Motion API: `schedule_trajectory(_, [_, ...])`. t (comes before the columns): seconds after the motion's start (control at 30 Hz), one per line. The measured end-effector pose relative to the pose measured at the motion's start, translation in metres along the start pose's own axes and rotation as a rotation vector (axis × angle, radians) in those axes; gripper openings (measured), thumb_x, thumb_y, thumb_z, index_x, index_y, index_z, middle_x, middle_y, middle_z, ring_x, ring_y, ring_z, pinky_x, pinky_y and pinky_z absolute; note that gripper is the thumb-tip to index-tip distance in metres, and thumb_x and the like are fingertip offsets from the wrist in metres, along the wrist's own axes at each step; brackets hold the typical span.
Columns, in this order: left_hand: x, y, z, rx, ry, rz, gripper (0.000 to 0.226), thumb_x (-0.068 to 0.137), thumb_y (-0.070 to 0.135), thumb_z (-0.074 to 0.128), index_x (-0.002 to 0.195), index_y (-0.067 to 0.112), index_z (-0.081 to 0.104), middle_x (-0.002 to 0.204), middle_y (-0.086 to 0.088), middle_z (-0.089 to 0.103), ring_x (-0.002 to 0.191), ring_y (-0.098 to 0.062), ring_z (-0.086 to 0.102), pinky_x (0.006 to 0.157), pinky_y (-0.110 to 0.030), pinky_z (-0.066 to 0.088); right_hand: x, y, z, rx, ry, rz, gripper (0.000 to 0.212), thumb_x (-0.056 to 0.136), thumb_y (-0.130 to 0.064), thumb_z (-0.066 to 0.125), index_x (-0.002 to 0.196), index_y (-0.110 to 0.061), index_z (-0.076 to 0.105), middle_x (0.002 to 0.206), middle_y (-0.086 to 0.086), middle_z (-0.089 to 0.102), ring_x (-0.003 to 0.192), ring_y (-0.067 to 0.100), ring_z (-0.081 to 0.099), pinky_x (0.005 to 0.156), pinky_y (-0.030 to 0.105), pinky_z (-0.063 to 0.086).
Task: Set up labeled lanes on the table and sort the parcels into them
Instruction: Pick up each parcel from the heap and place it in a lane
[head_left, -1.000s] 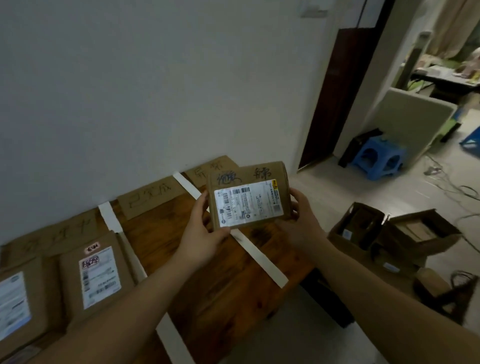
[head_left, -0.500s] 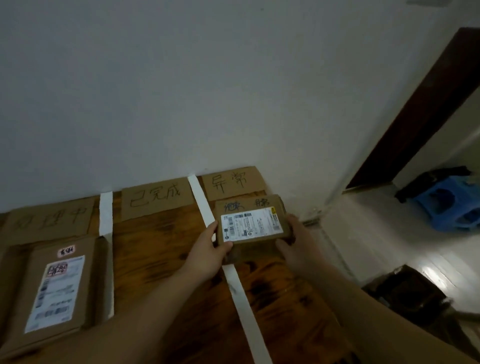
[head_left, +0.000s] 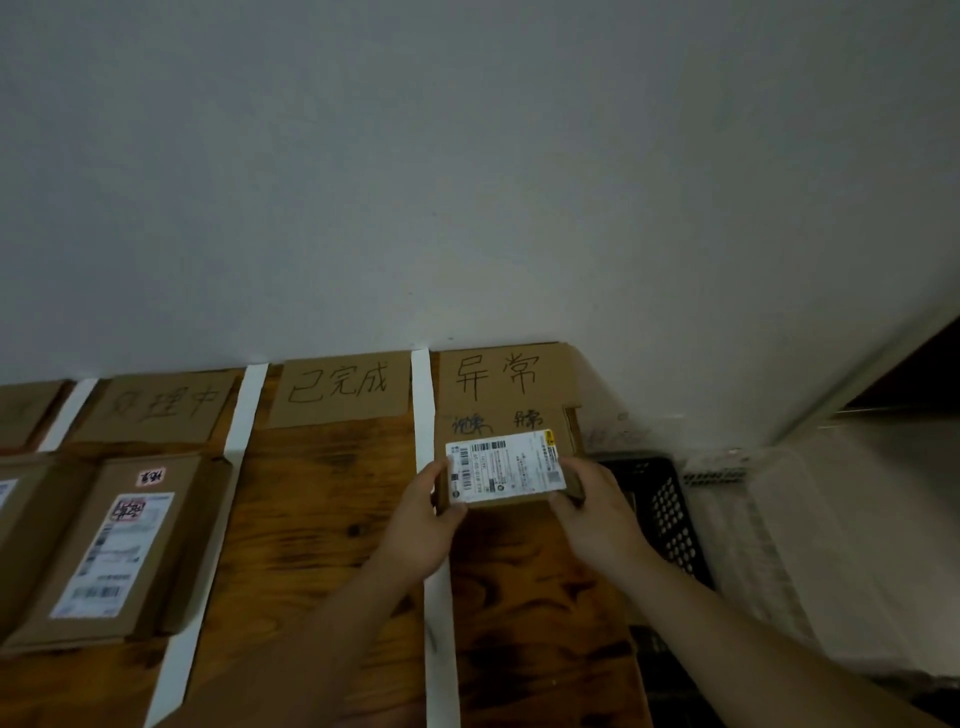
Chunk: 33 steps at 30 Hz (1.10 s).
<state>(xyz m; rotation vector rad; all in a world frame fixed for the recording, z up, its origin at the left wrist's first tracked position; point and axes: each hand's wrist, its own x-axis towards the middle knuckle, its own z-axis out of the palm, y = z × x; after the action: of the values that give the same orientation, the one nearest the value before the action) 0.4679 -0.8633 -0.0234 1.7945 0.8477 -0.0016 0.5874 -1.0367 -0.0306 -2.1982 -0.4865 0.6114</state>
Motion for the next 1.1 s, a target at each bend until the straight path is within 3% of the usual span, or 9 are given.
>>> schedule_trajectory(0.13, [-0.006,0.01,-0.011,0.099,-0.057,0.022,0.062,0.091,0.016,0.058,0.143,0.031,0.03,0.145,0.007,0.037,0.13,-0.01,0.035,0.101,-0.026,0.037,0.006,-0.011,-0.007,-0.104,0.011,0.03,0.044,0.089,-0.034,0.058,0.131,-0.033,0.045,0.136,-0.001,0.032,0.122,0.02,0.037,0.099,0.035,0.036])
schedule_trajectory(0.23, [-0.021,0.017,-0.043,0.151,0.023,0.042,0.069,0.087,0.027,0.063,0.144,0.038,0.025,0.15,0.008,0.028,0.131,-0.01,0.032,0.096,-0.026,0.042,0.003,-0.035,-0.006,-0.22,0.079,-0.071,0.05,0.087,-0.038,0.058,0.134,-0.028,0.042,0.143,0.001,0.026,0.133,0.023,0.022,0.108,0.038,0.028])
schedule_trajectory(0.33, [-0.049,0.013,-0.104,0.148,0.099,0.034,0.07,0.087,0.031,0.063,0.146,0.033,0.024,0.151,0.001,0.028,0.13,-0.022,0.041,0.102,-0.041,0.043,-0.006,-0.086,0.016,-0.277,0.047,-0.225,0.051,0.087,-0.04,0.056,0.134,-0.027,0.042,0.138,0.002,0.032,0.128,0.021,0.028,0.106,0.038,0.032])
schedule_trajectory(0.43, [-0.098,-0.008,-0.182,0.212,0.233,0.031,0.065,0.089,0.032,0.061,0.145,0.031,0.028,0.146,-0.001,0.035,0.11,-0.017,0.053,0.083,-0.03,0.048,-0.027,-0.156,0.065,-0.283,-0.1,-0.387,0.051,0.09,-0.042,0.053,0.136,-0.027,0.04,0.14,-0.001,0.031,0.131,0.021,0.028,0.106,0.038,0.033])
schedule_trajectory(0.53, [-0.161,-0.049,-0.266,0.253,0.297,-0.049,0.065,0.09,0.027,0.061,0.146,0.024,0.028,0.147,-0.005,0.035,0.119,-0.02,0.047,0.086,-0.025,0.041,-0.064,-0.231,0.134,-0.321,-0.241,-0.507,0.05,0.09,-0.041,0.055,0.136,-0.026,0.044,0.136,0.001,0.037,0.128,0.024,0.035,0.105,0.035,0.033])
schedule_trajectory(0.67, [-0.257,-0.113,-0.38,0.258,0.4,-0.131,0.063,0.088,0.021,0.064,0.143,0.017,0.033,0.139,-0.012,0.047,0.098,-0.015,0.058,0.071,-0.013,0.045,-0.131,-0.321,0.24,-0.398,-0.366,-0.629,0.049,0.088,-0.039,0.057,0.134,-0.025,0.047,0.134,0.007,0.043,0.126,0.028,0.039,0.099,0.03,0.033])
schedule_trajectory(0.8, [-0.34,-0.168,-0.478,0.32,0.521,-0.242,0.07,0.089,0.035,0.062,0.147,0.024,0.025,0.152,-0.005,0.029,0.134,-0.022,0.036,0.097,-0.027,0.036,-0.191,-0.393,0.333,-0.441,-0.516,-0.677,0.055,0.09,-0.046,0.052,0.139,-0.025,0.041,0.147,0.008,0.034,0.128,0.028,0.04,0.098,0.032,0.035])
schedule_trajectory(1.0, [-0.416,-0.233,-0.587,0.264,0.591,-0.279,0.071,0.088,0.038,0.061,0.148,0.027,0.023,0.153,-0.001,0.025,0.126,-0.018,0.042,0.097,-0.03,0.041,-0.244,-0.479,0.445,-0.555,-0.661,-0.769,0.061,0.089,-0.052,0.055,0.141,-0.025,0.039,0.146,0.005,0.033,0.126,0.024,0.042,0.092,0.027,0.036])
schedule_trajectory(1.1, [-0.426,-0.266,-0.636,0.236,0.643,-0.329,0.074,0.087,0.04,0.062,0.148,0.028,0.022,0.155,-0.003,0.021,0.138,-0.023,0.029,0.108,-0.036,0.033,-0.249,-0.521,0.496,-0.546,-0.689,-0.792,0.061,0.088,-0.053,0.055,0.141,-0.028,0.038,0.149,0.005,0.032,0.124,0.024,0.044,0.089,0.027,0.039])
